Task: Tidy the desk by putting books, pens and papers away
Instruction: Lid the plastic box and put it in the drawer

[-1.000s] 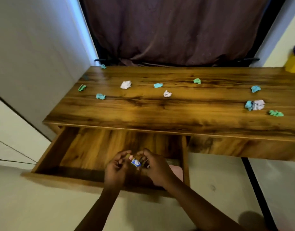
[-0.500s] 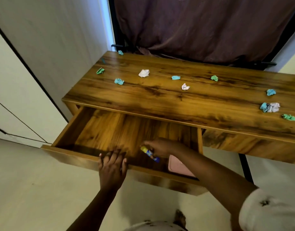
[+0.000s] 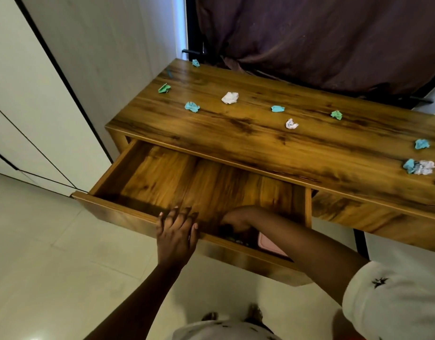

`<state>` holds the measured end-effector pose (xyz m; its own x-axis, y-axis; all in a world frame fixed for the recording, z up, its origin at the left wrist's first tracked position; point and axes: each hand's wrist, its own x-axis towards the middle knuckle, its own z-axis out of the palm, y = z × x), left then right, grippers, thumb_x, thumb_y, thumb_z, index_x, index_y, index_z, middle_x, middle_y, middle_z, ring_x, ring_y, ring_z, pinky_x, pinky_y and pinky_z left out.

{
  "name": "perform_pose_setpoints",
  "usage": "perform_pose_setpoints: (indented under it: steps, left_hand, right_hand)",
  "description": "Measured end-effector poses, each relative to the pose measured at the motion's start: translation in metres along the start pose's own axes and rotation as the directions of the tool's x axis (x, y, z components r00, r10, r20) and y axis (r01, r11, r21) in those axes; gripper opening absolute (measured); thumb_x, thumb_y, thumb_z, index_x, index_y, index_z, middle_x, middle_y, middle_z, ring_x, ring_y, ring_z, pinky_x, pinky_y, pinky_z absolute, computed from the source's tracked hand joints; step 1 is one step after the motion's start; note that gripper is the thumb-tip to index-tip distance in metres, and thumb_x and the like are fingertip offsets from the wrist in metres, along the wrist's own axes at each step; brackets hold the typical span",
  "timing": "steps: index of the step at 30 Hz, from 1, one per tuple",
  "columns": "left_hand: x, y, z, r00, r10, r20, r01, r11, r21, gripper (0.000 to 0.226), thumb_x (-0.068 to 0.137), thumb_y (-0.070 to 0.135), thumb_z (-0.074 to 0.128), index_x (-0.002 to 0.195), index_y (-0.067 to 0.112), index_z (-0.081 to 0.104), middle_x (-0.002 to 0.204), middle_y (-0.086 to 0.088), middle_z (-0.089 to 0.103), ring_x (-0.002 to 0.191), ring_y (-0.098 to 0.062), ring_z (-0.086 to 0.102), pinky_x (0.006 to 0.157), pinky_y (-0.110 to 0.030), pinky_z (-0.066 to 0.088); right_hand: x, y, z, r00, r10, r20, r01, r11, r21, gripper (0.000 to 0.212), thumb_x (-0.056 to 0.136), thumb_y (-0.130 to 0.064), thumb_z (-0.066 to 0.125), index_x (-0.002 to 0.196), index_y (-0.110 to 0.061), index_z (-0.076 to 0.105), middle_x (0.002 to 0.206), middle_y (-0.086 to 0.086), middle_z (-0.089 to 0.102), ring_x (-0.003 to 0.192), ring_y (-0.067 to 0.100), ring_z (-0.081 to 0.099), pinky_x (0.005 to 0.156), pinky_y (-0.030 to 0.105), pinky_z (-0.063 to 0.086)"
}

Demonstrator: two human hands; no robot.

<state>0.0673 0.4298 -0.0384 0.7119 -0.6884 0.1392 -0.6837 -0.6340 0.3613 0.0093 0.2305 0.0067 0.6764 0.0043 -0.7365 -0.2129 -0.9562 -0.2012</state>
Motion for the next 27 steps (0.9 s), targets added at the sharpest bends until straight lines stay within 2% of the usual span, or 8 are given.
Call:
perform_pose_setpoints:
  steps: [4,7,12,15,18,21,24,27]
  left_hand:
    - [0.001,0.002,-0.002,1.0,-0.008,0.01,0.008,1.0,0.001,0.046,0.095,0.042,0.031,0.116,0.022,0.066,0.127,0.0,0.062,0.127,-0.025,0.048,0.107,-0.045,0.025]
    - [0.0,-0.001,-0.002,0.999,-0.029,0.04,0.029,1.0,-0.003,0.049,0.093,0.047,0.031,0.119,0.023,0.064,0.131,0.002,0.059,0.129,-0.021,0.046,0.109,-0.043,0.024]
    - [0.025,-0.004,-0.023,0.977,-0.206,0.051,0.211,0.972,-0.106,0.058,0.085,0.057,0.032,0.127,0.025,0.055,0.136,0.002,0.052,0.126,-0.022,0.042,0.103,-0.043,0.03]
    - [0.069,-0.007,-0.048,0.968,-0.248,0.034,0.25,0.955,-0.161,0.044,0.093,0.044,0.046,0.135,0.028,0.047,0.14,0.004,0.046,0.129,-0.018,0.037,0.106,-0.041,0.026]
    - [0.122,-0.023,-0.076,0.967,-0.247,-0.06,0.231,0.953,-0.197,0.04,0.093,0.039,0.051,0.132,0.03,0.049,0.138,0.004,0.047,0.127,-0.018,0.039,0.105,-0.042,0.028]
    - [0.188,-0.052,-0.092,0.964,-0.25,-0.093,0.233,0.958,-0.165,0.042,0.092,0.039,0.051,0.133,0.027,0.048,0.139,0.0,0.047,0.127,-0.023,0.041,0.105,-0.045,0.033]
    - [0.261,-0.087,-0.098,0.968,-0.248,-0.047,0.244,0.967,-0.065,0.048,0.091,0.041,0.049,0.136,0.024,0.043,0.136,-0.006,0.047,0.123,-0.027,0.042,0.1,-0.042,0.039]
    - [0.326,-0.129,-0.094,0.968,-0.249,0.039,0.248,0.968,0.024,0.058,0.093,0.05,0.041,0.143,0.022,0.033,0.146,-0.006,0.037,0.129,-0.028,0.039,0.103,-0.042,0.039]
  right_hand:
    - [0.002,0.008,-0.01,0.993,-0.013,-0.119,0.024,0.995,0.092,0.043,0.089,-0.004,0.053,0.13,-0.014,0.051,0.127,0.009,0.055,0.112,0.027,0.054,0.082,0.034,0.043]
    - [0.001,0.015,-0.014,0.964,-0.038,-0.264,0.089,0.978,0.186,0.037,0.089,-0.003,0.049,0.123,-0.012,0.057,0.111,0.008,0.063,0.098,0.021,0.059,0.077,0.033,0.046]
    - [0.0,0.027,-0.032,0.793,0.03,-0.608,0.245,0.899,0.364,0.025,0.089,-0.013,0.057,0.113,-0.017,0.065,0.105,0.001,0.069,0.095,0.011,0.063,0.07,0.021,0.043]
    - [0.011,0.027,-0.055,0.673,0.12,-0.73,0.299,0.858,0.417,0.019,0.089,-0.015,0.059,0.107,-0.017,0.067,0.106,0.001,0.069,0.098,0.013,0.063,0.074,0.022,0.044]
    - [0.029,0.024,-0.091,0.616,0.185,-0.765,0.3,0.843,0.446,0.017,0.09,-0.017,0.058,0.104,-0.02,0.067,0.105,-0.004,0.067,0.095,0.011,0.061,0.072,0.02,0.04]
    - [0.058,0.026,-0.134,0.551,0.294,-0.781,0.384,0.742,0.55,0.013,0.09,-0.012,0.059,0.098,-0.018,0.068,0.098,-0.005,0.067,0.093,0.009,0.062,0.078,0.024,0.049]
    - [0.099,0.032,-0.189,0.445,0.415,-0.794,0.414,0.69,0.593,0.014,0.09,-0.011,0.057,0.098,-0.018,0.067,0.101,-0.005,0.067,0.096,0.008,0.06,0.086,0.024,0.049]
    - [0.149,0.041,-0.256,0.425,0.425,-0.799,0.402,0.702,0.587,0.019,0.091,-0.009,0.055,0.107,-0.014,0.065,0.112,0.001,0.066,0.104,0.014,0.06,0.09,0.028,0.048]
